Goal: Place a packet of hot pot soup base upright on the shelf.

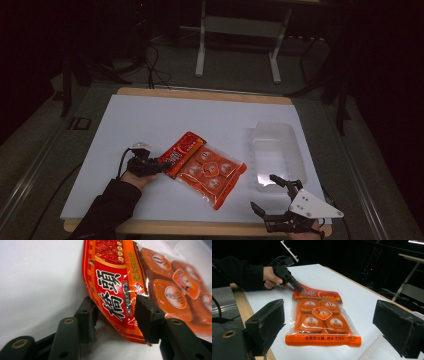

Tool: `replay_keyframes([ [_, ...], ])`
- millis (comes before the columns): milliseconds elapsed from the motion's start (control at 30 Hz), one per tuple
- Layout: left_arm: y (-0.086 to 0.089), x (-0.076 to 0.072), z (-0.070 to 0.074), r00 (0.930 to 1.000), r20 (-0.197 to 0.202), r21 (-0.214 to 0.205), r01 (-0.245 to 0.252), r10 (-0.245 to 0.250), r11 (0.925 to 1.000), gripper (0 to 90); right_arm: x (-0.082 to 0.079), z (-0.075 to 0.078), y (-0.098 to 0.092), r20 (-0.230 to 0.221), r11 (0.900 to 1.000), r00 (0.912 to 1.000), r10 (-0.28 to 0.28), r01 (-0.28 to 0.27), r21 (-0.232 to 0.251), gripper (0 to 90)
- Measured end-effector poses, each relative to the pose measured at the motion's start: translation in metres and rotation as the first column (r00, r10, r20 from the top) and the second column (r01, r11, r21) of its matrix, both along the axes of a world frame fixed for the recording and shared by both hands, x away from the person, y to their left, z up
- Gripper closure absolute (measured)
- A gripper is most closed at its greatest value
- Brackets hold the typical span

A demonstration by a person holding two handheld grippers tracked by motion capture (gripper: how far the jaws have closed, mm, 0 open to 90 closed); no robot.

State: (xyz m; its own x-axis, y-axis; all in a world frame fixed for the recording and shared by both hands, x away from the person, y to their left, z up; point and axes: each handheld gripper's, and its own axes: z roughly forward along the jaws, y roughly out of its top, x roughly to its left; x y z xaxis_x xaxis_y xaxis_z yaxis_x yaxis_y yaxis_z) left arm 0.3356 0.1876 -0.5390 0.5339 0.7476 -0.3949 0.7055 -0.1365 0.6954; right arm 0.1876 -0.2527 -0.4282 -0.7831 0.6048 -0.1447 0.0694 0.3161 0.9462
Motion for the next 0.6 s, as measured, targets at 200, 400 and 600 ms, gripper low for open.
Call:
replay_keyframes([
  [200,-0.015,0.002,0.001,0.9988,0.029,0.014,0.040,-0.041,0.9991,57.4,0.000,0.000,0.000,-0.002,1.0000,1.0000,0.002,-0.002,0.000,10.2],
  [400,-0.023,0.002,0.002,0.9968,0.063,0.039,0.046,-0.049,0.9982,68.9,0.001,-0.001,0.000,-0.006,1.0000,1.0000,0.001,-0.001,0.000,10.3],
  [600,-0.029,0.005,-0.002,0.9986,0.038,0.051,0.035,-0.037,0.9981,80.6,0.001,-0.001,0.000,-0.008,1.0000,1.0000,0.002,-0.002,-0.001,10.3],
])
